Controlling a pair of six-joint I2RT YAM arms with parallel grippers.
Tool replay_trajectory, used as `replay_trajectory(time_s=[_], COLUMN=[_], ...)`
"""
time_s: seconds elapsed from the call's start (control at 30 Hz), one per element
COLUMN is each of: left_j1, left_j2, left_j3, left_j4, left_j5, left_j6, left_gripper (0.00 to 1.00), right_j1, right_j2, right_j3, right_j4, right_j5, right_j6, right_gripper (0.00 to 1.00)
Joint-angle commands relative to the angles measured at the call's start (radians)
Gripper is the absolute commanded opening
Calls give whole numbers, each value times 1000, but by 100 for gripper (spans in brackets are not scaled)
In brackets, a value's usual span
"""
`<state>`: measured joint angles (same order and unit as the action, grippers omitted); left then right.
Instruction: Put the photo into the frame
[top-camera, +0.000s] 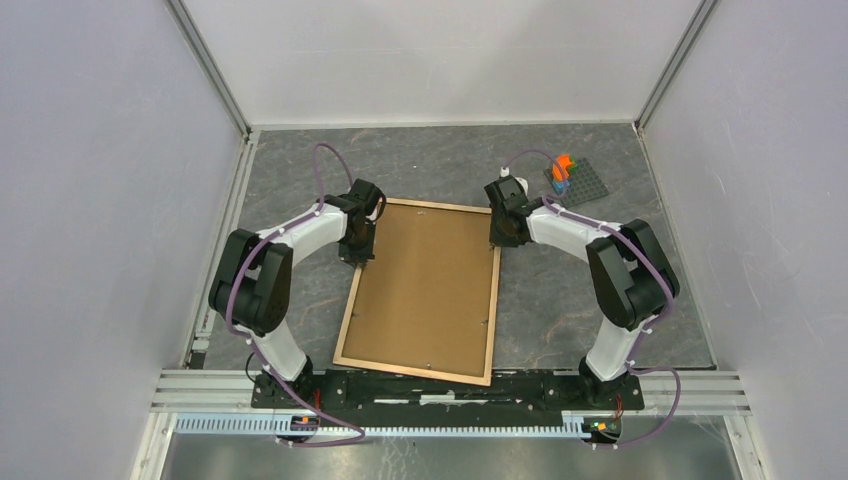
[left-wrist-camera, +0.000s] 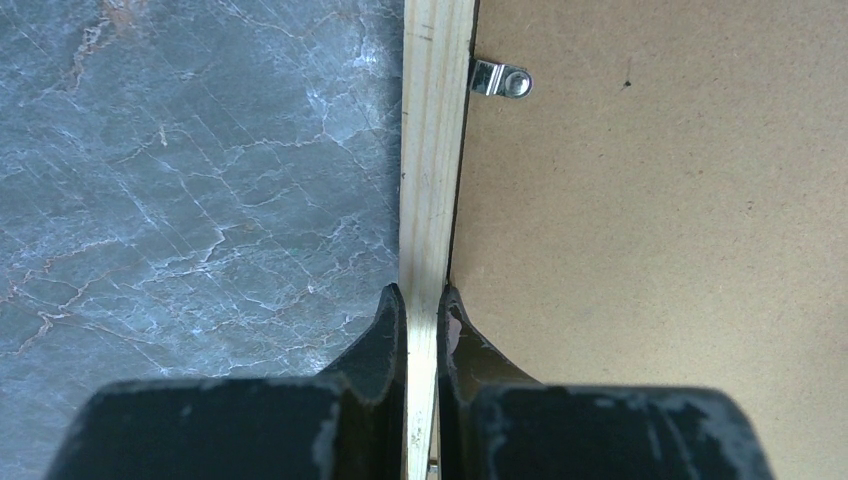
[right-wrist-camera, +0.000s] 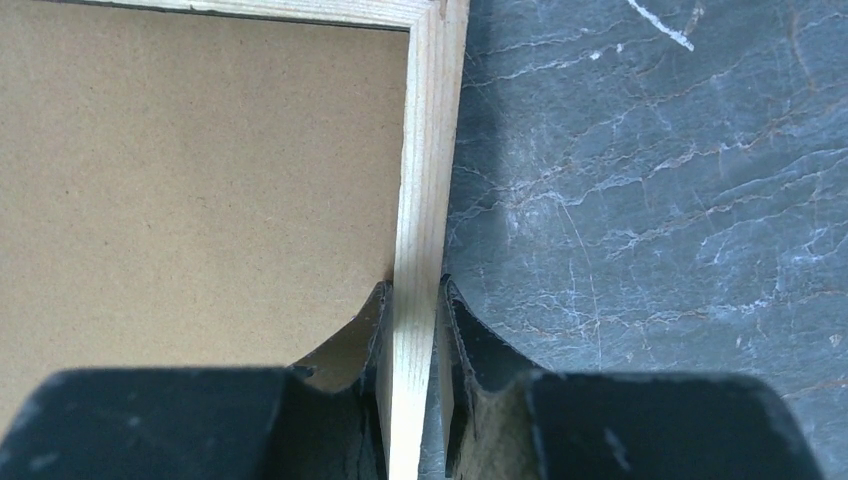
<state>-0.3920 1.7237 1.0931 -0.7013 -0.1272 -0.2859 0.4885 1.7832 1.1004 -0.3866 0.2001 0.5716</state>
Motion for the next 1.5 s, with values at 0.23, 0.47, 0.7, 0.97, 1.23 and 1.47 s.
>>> replay_trajectory(time_s=[0.23, 0.47, 0.7, 0.97, 1.23, 1.47], left_j1=[10, 9, 9, -51, -111, -130], left_j2=[58, 92, 172, 244, 158, 195], left_j3=[27, 37, 127, 212, 93, 165], left_j4=[41, 52, 90, 220, 463, 551], left_j5=[-3, -117, -142, -302, -172, -226], left_j6=[15, 117, 229, 606, 842, 791], left_gripper=[2, 2, 2, 2, 2, 19], right_j1=[24, 24, -3, -35, -96, -126], right_j2=[-101, -332, -487, -622, -609, -569], right_j3=[-68, -302, -346, -423, -411, -390], right_j4=[95, 252, 142, 99, 93, 89], right_j5=[-212, -329, -222, -165, -190, -237], right_j6=[-92, -164, -311, -407, -451, -442], right_gripper=[61, 84, 85, 98, 98, 98])
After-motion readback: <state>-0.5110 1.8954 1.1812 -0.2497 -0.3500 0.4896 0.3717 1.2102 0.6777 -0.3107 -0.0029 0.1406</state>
